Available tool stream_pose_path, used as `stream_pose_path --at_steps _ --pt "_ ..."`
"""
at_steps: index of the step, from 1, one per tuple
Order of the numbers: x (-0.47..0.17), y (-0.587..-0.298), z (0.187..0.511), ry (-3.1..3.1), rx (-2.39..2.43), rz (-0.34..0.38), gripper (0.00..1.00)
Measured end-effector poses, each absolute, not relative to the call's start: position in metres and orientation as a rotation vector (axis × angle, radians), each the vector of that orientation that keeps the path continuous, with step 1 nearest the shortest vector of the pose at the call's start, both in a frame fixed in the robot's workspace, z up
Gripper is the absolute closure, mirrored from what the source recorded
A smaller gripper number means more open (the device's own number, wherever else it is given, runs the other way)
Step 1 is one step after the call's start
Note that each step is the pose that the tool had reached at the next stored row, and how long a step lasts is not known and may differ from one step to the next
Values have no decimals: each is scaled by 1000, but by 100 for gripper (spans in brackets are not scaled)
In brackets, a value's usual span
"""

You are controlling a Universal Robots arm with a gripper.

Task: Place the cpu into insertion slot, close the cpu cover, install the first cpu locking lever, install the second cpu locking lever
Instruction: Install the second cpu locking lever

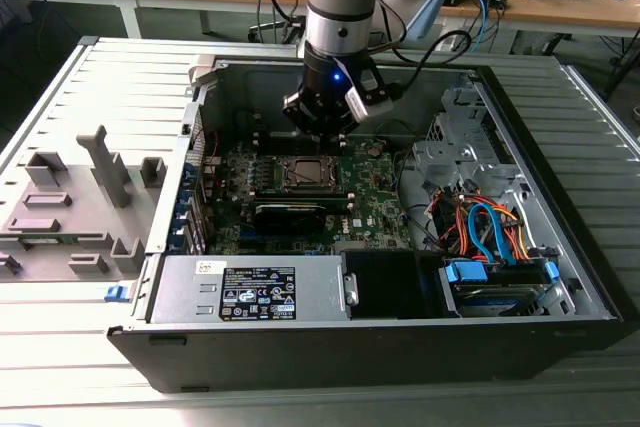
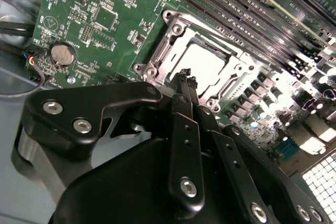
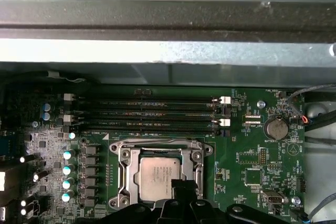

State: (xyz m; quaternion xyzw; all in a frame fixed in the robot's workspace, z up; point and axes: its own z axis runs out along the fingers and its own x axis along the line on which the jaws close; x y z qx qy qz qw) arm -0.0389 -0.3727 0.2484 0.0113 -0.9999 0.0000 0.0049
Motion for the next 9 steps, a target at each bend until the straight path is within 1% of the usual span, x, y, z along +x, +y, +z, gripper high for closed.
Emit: stream_pose_path --at_steps 7,9 --pt "-39 -385 248 -3132 35 0 89" --pt "-39 -392 248 -3132 35 0 89"
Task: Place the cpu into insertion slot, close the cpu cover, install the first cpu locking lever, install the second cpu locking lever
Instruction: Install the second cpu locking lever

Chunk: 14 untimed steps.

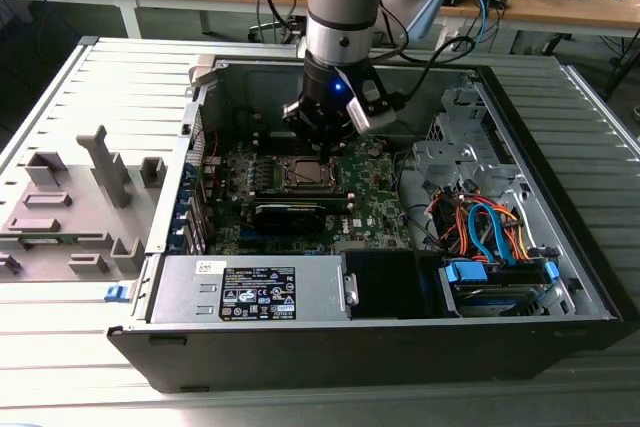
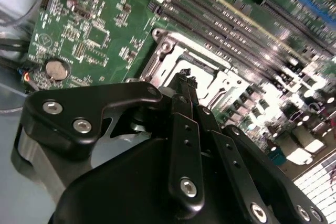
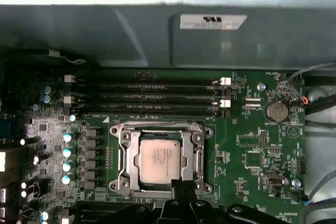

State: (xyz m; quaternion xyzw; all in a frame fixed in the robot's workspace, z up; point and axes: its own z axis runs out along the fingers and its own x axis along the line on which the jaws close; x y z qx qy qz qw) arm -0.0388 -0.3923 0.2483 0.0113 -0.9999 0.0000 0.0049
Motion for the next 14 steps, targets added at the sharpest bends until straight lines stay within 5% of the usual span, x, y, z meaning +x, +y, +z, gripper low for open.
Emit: stream_pose_path --at_steps 8,14 --pt "-39 -424 248 -3132 35 -13 89" --pt "-39 -435 246 -3130 36 -122 89"
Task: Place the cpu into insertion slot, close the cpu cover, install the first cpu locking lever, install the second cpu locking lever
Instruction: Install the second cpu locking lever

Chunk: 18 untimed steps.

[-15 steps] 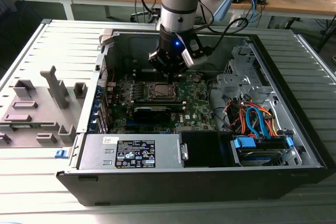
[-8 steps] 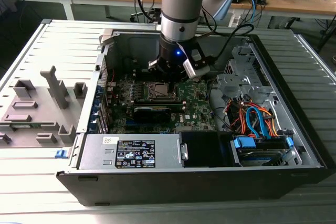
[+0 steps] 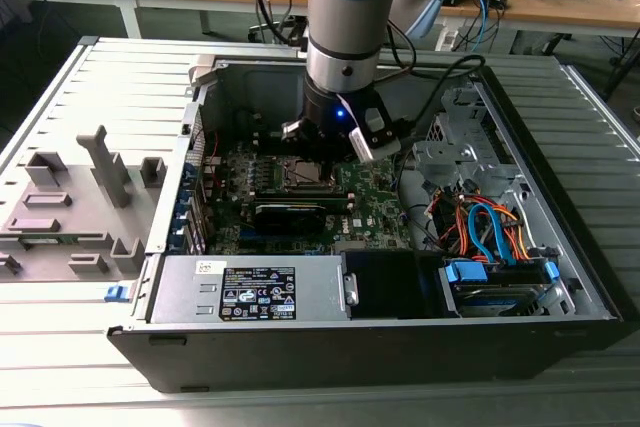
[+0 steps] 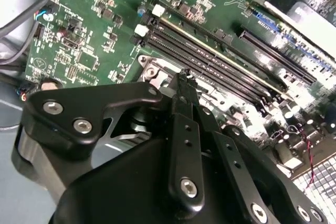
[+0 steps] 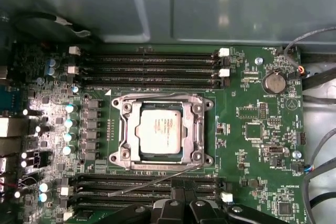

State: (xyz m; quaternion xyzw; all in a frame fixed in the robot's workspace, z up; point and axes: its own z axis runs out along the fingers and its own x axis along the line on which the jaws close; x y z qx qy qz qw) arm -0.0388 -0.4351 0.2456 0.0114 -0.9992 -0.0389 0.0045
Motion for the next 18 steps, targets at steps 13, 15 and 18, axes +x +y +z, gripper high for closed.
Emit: stream_pose_path --at_steps 13,15,18 --pt "-39 -442 245 -3130 36 -135 89" --pt "-40 -447 244 -3129 36 -163 89" --pt "-42 -452 244 -3127 36 -189 89"
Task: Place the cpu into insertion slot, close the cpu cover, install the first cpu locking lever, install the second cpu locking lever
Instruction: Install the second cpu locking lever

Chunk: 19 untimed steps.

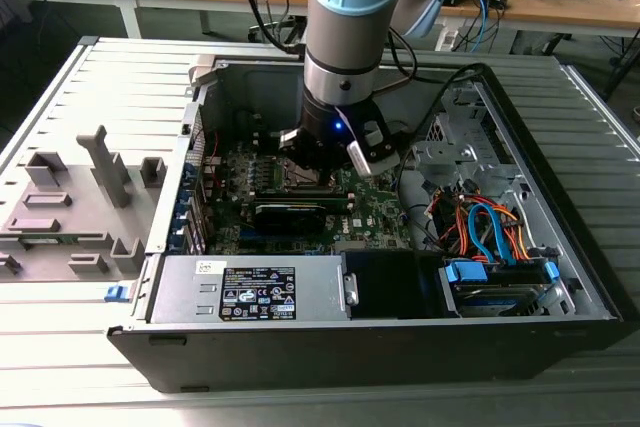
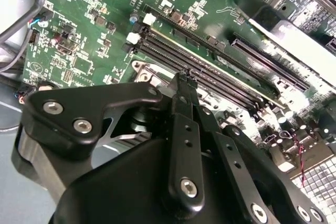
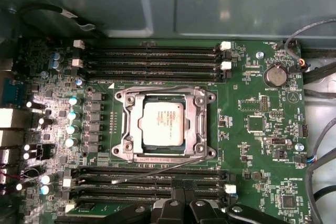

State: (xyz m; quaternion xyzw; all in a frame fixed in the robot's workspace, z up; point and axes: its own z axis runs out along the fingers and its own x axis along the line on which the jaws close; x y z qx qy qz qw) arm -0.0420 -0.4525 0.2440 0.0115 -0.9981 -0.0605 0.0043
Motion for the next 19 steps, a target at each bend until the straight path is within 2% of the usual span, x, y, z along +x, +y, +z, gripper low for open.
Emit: stream_pose_path --at_steps 19 --pt "-48 -471 242 -3125 36 -225 89"
